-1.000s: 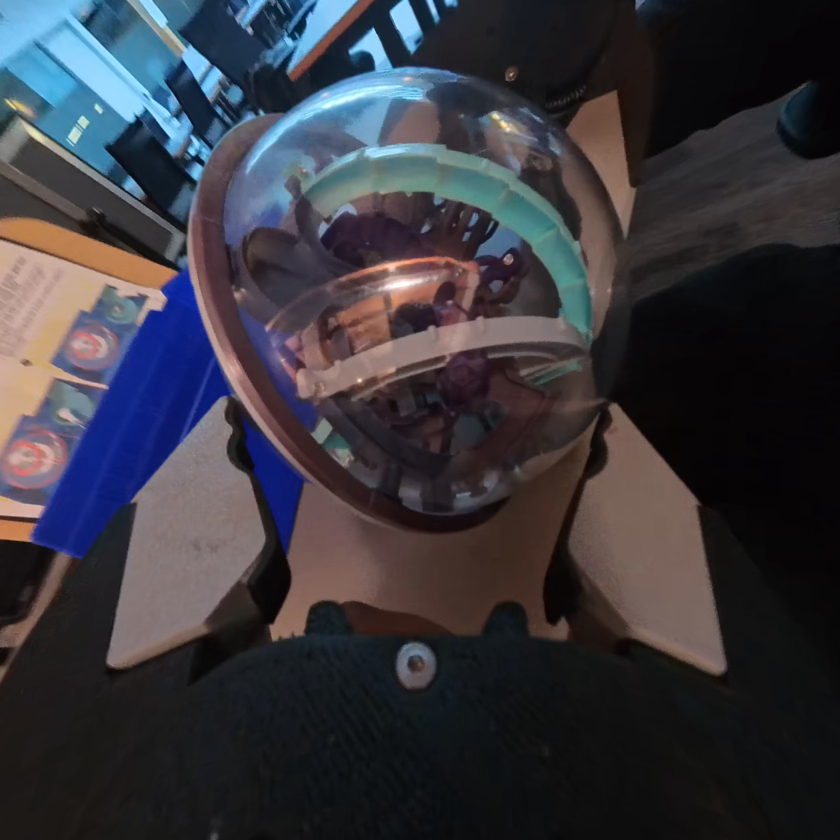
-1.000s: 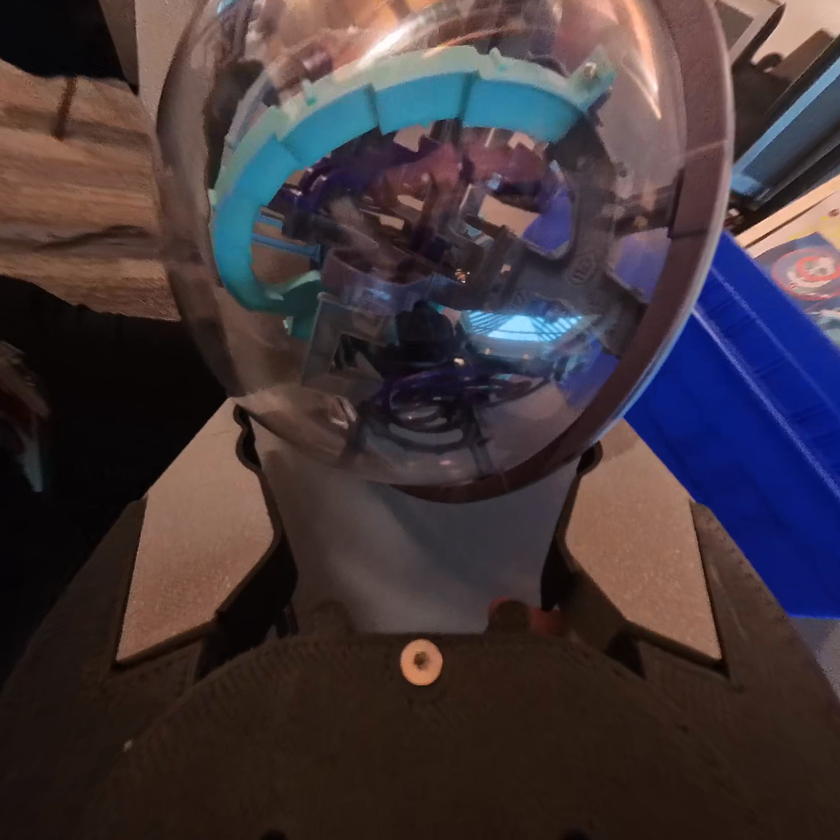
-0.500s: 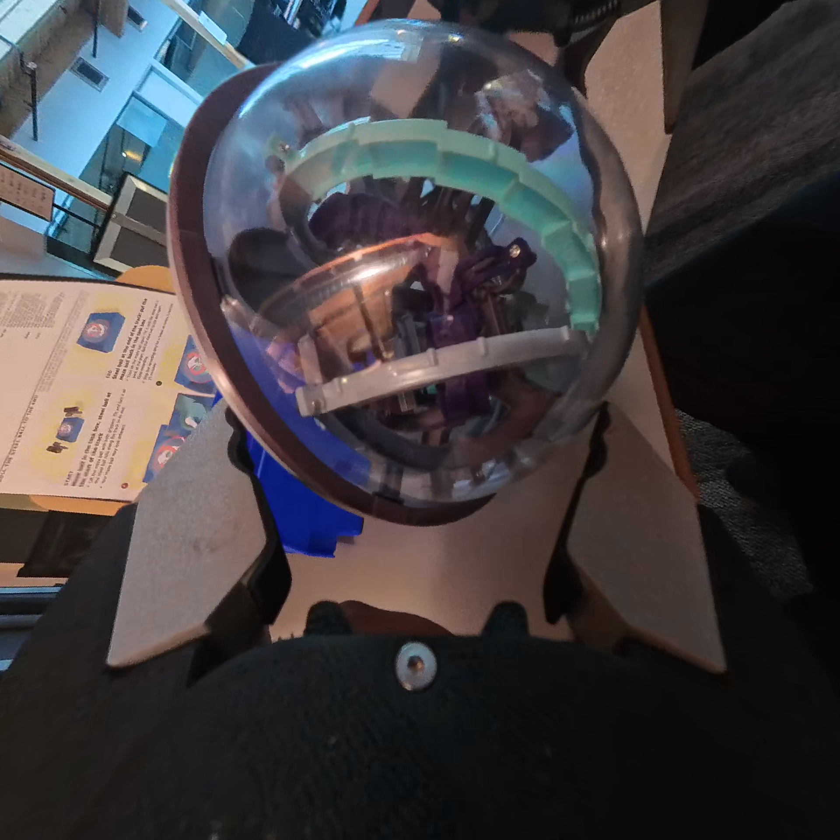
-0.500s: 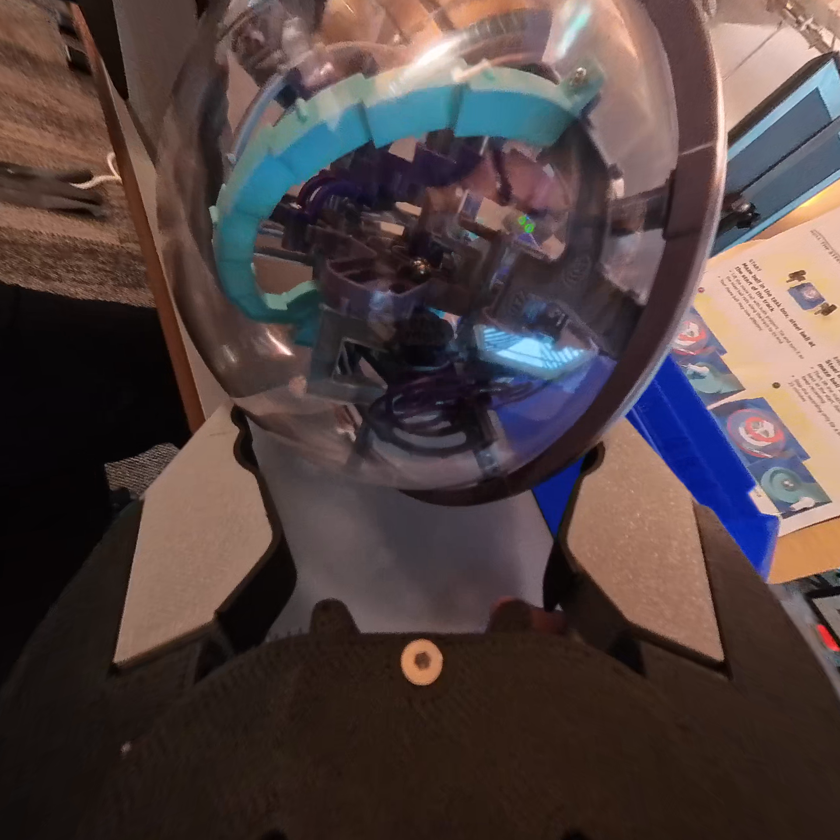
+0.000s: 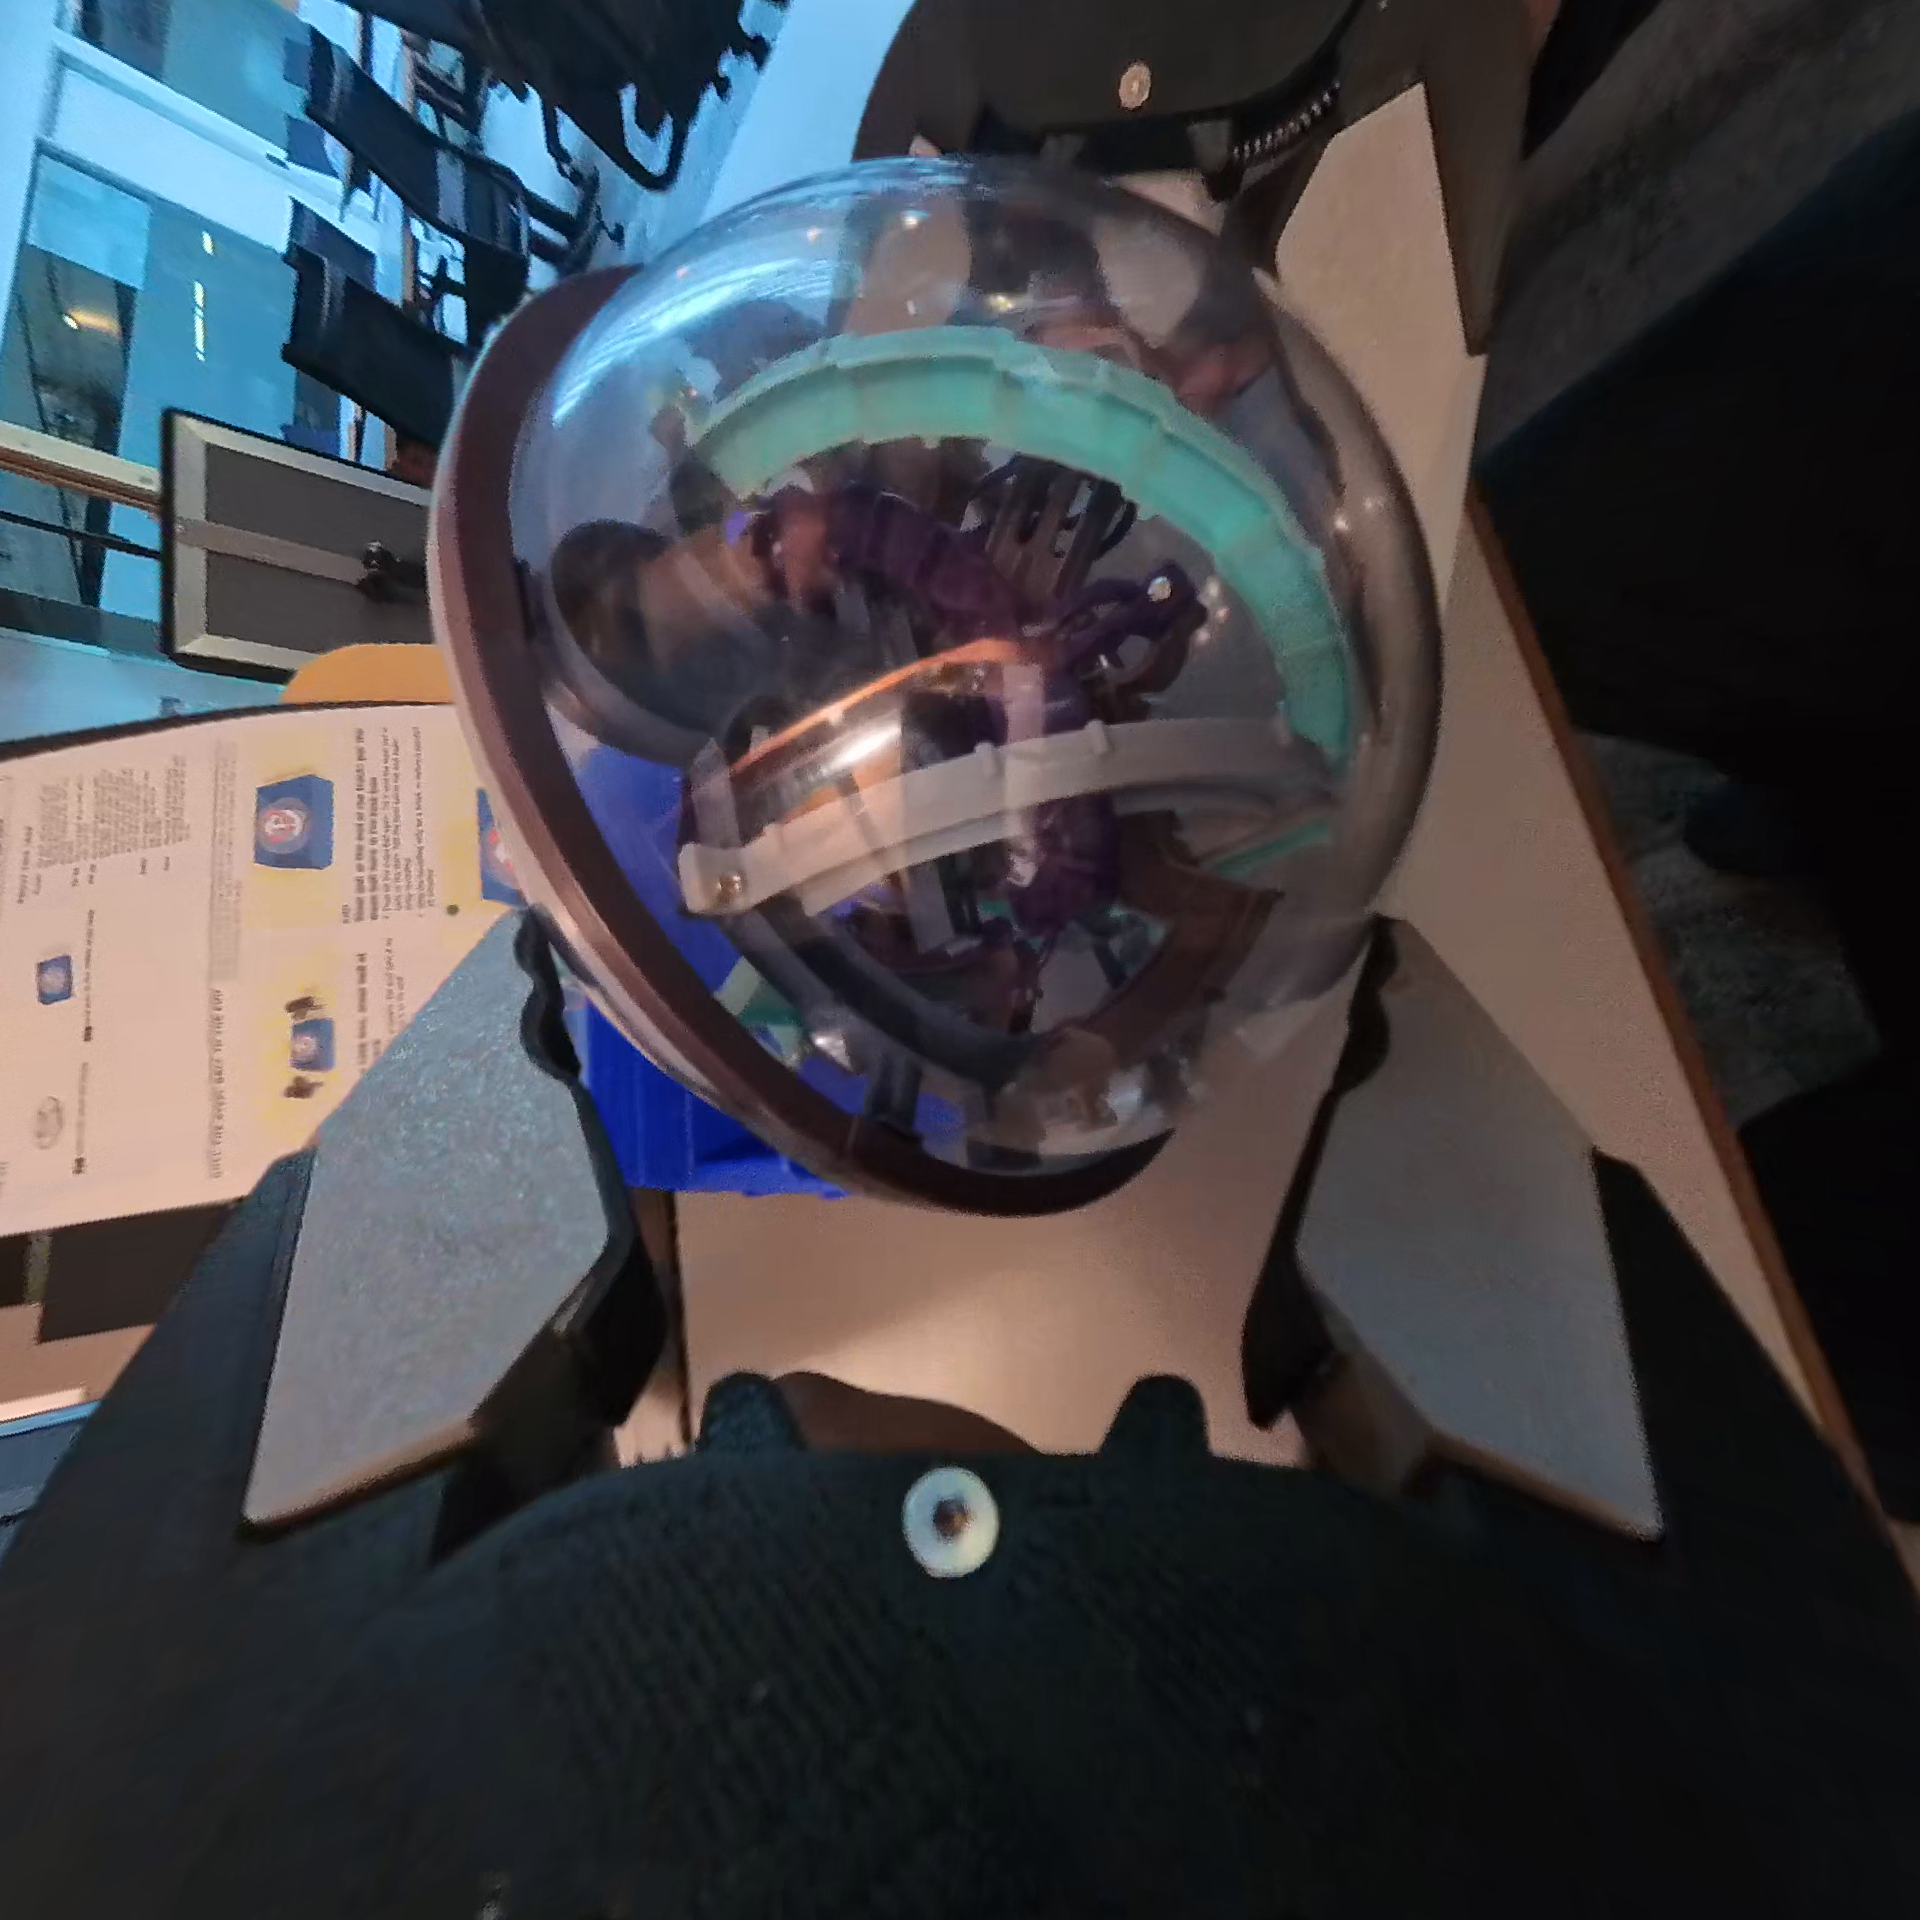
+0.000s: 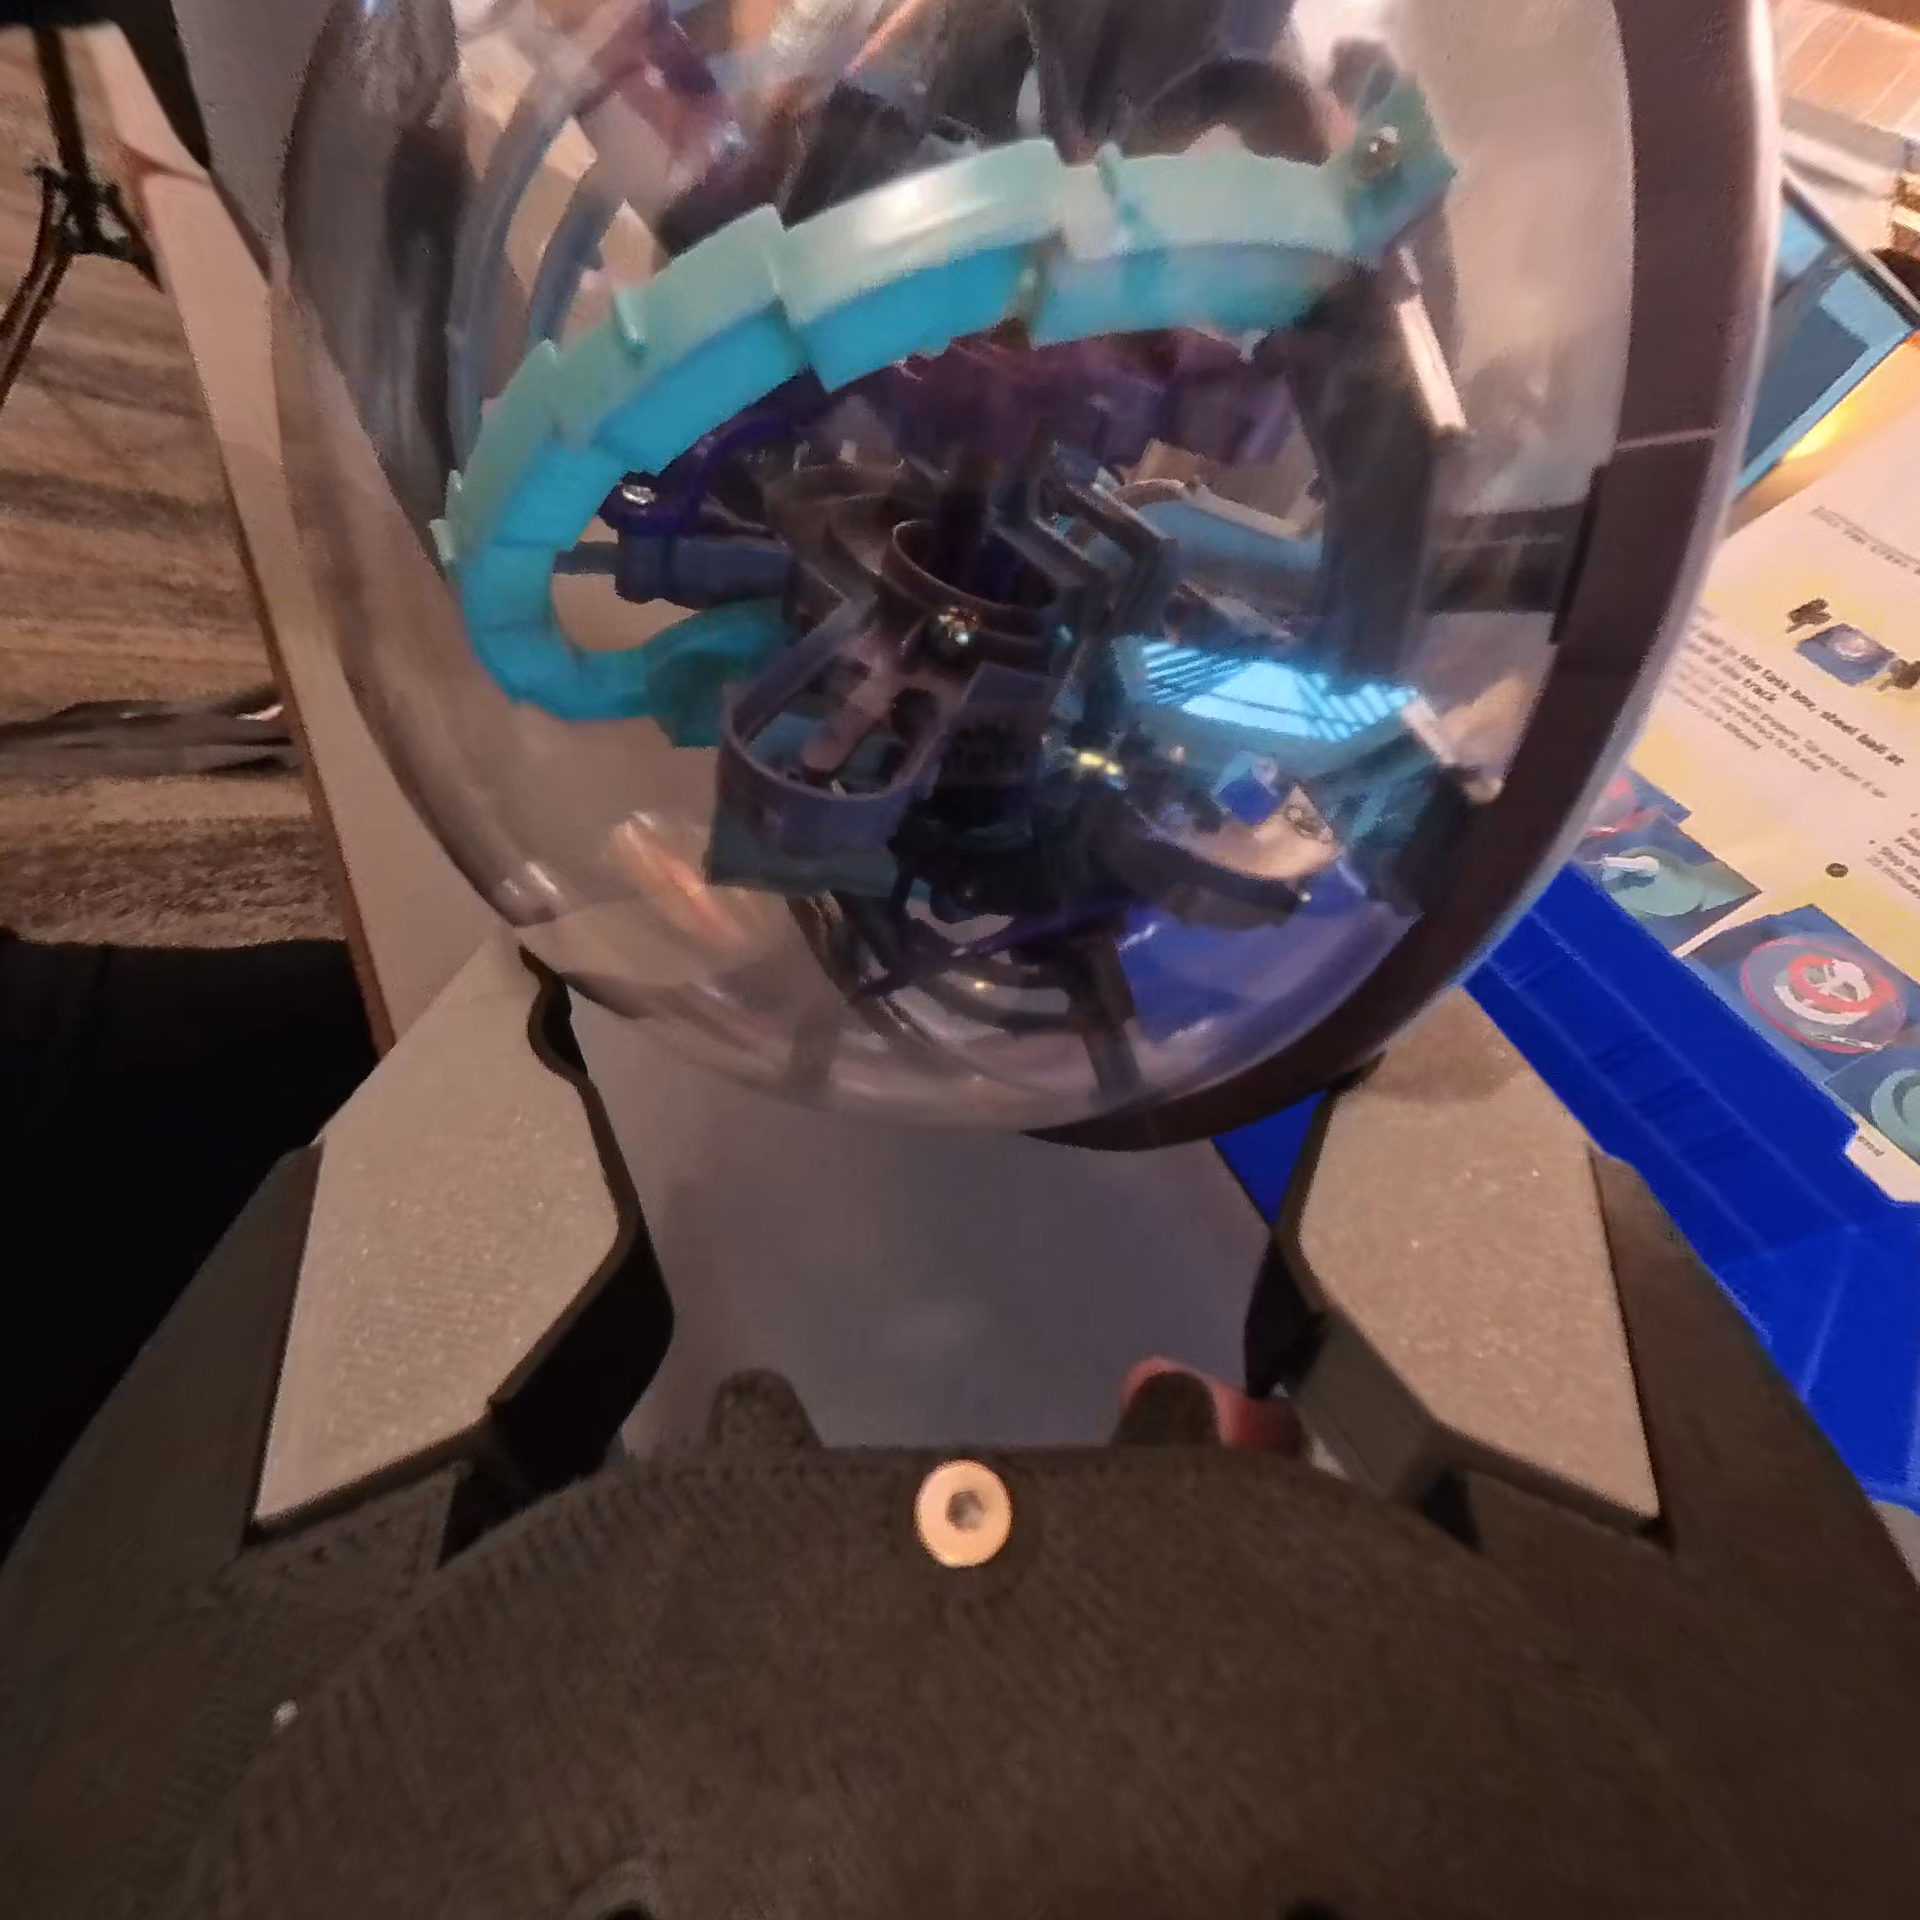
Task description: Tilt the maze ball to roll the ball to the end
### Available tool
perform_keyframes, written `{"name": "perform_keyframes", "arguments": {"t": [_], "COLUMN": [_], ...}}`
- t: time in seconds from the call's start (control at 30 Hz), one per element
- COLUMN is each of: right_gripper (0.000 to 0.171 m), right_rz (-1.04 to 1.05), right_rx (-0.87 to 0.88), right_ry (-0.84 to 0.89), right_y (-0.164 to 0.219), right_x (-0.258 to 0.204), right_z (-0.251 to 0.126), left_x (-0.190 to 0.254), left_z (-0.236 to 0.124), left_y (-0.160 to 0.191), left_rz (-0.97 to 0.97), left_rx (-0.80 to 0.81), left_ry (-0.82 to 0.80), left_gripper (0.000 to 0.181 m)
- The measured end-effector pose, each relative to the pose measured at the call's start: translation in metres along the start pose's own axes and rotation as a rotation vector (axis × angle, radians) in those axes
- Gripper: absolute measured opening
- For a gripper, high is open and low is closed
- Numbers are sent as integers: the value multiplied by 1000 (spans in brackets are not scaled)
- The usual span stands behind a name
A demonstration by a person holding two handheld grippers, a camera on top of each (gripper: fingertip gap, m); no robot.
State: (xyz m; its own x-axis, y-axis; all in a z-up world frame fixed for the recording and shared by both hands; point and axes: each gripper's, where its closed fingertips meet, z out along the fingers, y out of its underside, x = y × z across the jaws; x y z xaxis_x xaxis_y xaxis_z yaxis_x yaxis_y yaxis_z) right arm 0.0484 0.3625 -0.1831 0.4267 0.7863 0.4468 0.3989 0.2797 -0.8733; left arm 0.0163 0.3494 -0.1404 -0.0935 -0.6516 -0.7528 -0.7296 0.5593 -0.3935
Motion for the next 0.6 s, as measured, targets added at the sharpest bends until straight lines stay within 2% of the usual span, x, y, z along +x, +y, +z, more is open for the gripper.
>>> {"name": "perform_keyframes", "arguments": {"t": [0.13, 0.3, 0.6], "right_gripper": [144, 144, 145], "right_rz": [21, 73, 95], "right_rx": [-22, -76, -62], "right_ry": [40, 20, 26], "right_y": [3, 17, 13], "right_x": [3, -7, -5], "right_z": [8, 13, 6], "left_x": [-5, 7, 4], "left_z": [2, 11, 13], "left_y": [14, 30, 24], "left_rz": [71, 74, 71], "left_rx": [-99, -133, -126], "left_ry": [9, 25, 34], "left_gripper": [146, 145, 145]}}
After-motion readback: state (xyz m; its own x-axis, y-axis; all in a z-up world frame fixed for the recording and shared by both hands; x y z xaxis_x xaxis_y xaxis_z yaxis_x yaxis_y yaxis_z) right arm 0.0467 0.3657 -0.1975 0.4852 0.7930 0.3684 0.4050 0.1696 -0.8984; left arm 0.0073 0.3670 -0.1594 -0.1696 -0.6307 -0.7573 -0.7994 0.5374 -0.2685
